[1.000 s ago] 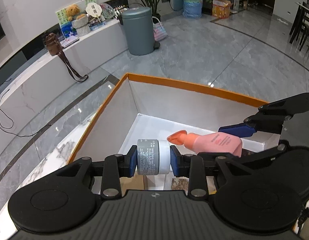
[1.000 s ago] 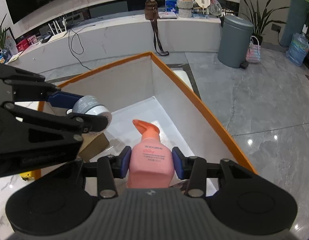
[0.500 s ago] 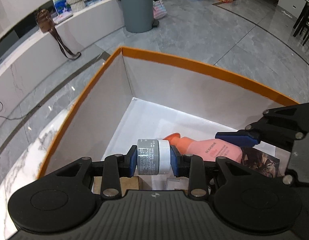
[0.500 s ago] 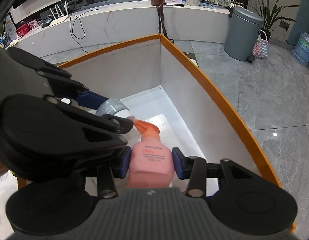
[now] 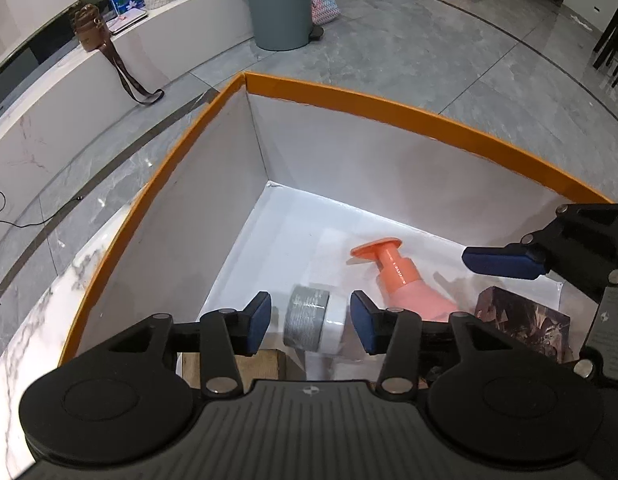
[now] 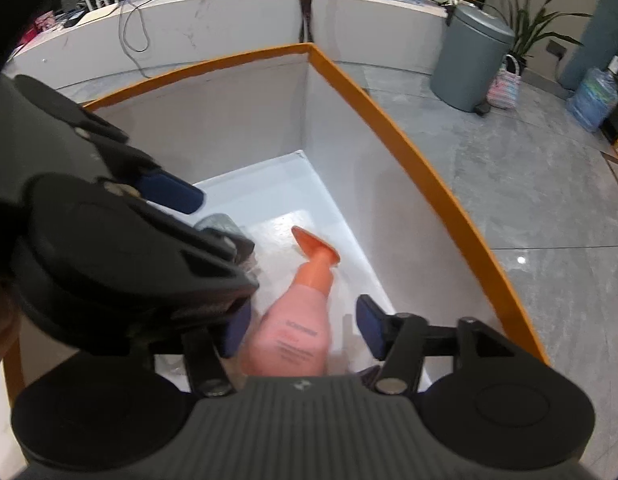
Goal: Organize rigid objects
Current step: 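Open the right tool dropping the pump bottle while the left tool releases the jar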
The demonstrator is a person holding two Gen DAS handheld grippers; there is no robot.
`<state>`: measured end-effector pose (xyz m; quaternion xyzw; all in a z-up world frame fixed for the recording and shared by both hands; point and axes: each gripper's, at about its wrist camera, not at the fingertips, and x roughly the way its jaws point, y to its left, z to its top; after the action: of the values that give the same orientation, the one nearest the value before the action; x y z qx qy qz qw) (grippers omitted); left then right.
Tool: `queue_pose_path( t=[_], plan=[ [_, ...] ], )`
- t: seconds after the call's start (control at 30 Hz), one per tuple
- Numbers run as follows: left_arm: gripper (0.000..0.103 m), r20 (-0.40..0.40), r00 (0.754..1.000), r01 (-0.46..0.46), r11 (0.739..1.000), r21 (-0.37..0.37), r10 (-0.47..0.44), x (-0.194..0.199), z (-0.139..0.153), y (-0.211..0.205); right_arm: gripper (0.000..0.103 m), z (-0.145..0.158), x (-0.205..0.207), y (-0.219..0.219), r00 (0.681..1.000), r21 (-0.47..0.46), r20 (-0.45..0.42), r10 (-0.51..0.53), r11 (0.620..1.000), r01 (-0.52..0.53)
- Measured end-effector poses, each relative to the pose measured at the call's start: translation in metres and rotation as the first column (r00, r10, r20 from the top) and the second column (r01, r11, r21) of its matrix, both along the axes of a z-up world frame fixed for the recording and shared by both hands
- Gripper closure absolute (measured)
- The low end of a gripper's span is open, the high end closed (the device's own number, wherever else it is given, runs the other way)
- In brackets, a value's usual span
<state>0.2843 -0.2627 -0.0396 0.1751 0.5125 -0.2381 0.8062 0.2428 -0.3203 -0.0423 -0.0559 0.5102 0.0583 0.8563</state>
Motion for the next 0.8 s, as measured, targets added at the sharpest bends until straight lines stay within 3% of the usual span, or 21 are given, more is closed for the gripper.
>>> queue_pose_path(
  t=[0.07,0.43,0.8],
  plan=[
    [0.041,0.004,1.000,-0.003,1.000,-0.009,0.003,0.000,0.001,0.002,0.043,0.001,-0.001,0.000,1.000,0.011,0.006,0.002,1.000,-0.002],
    [0.035,0.048,0.999,0.007,0.999,-0.043,-0.005,-0.009,0.021,0.005,0.040,0.008,-0.003,-0.002,1.000,-0.003,0.024,-0.012,1.000,0.012],
    [0.035,0.114,0.993,-0.012,0.998,-0.063,0.019,-0.026,0.057,0.025,0.040,0.034,-0.010,0.022,0.997,0.001,0.083,0.007,1.000,-0.007]
  ],
)
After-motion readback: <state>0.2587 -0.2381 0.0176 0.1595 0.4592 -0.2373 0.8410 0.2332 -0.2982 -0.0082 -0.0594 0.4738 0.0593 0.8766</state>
